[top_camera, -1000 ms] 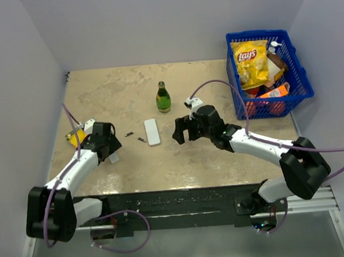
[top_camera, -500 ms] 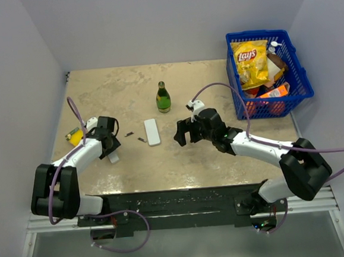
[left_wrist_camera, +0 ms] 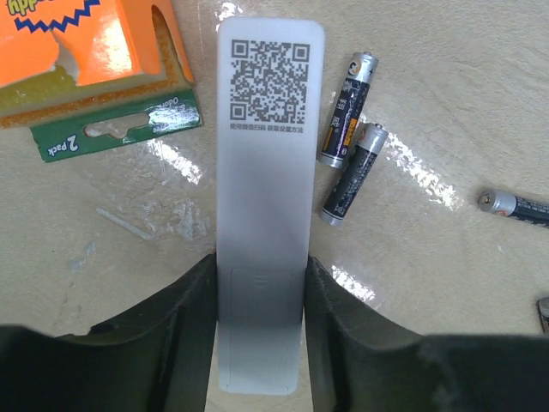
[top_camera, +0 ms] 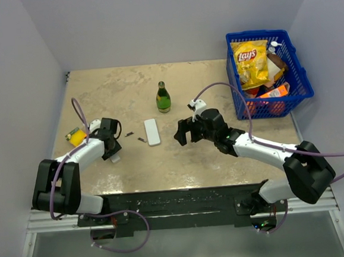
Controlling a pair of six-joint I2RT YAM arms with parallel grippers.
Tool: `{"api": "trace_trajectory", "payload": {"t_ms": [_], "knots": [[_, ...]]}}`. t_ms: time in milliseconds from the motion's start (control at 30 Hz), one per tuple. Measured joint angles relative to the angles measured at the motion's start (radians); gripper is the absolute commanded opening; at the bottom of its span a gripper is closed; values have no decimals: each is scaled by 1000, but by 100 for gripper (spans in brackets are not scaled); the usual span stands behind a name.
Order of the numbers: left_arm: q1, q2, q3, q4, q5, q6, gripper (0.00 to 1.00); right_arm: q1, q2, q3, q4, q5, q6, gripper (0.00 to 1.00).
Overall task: Load the batteries into the remote control
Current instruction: Pick up the remote control from the center of the board.
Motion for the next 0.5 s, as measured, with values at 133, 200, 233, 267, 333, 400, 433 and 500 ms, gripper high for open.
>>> {"api": "trace_trajectory", "payload": {"t_ms": [133,200,233,267,333,400,433,500], "knots": [[-10,-2,0,-3,1,0,29,0,0,-3,7,0,0,97],[-18,-11,0,-14,0,0,26,0,0,-7,11,0,0,96],[-24,-24,0,-24,2,-1,26,0,0,-11,16,-1,0,96],[-30,-37,0,-35,3,-1,25,0,0,-14,17,-2,0,96],[-54,-84,0,-63,6,-6,25,0,-1,-19,24,-5,1,96],[-80,-143,2,-88,7,-16,25,0,-11,-32,40,-13,5,96],[-97,-172,5,-103,8,-21,25,0,-21,-40,48,-18,7,96],[-132,-230,19,-125,8,-41,25,0,-47,-63,86,-43,28,96]]}}
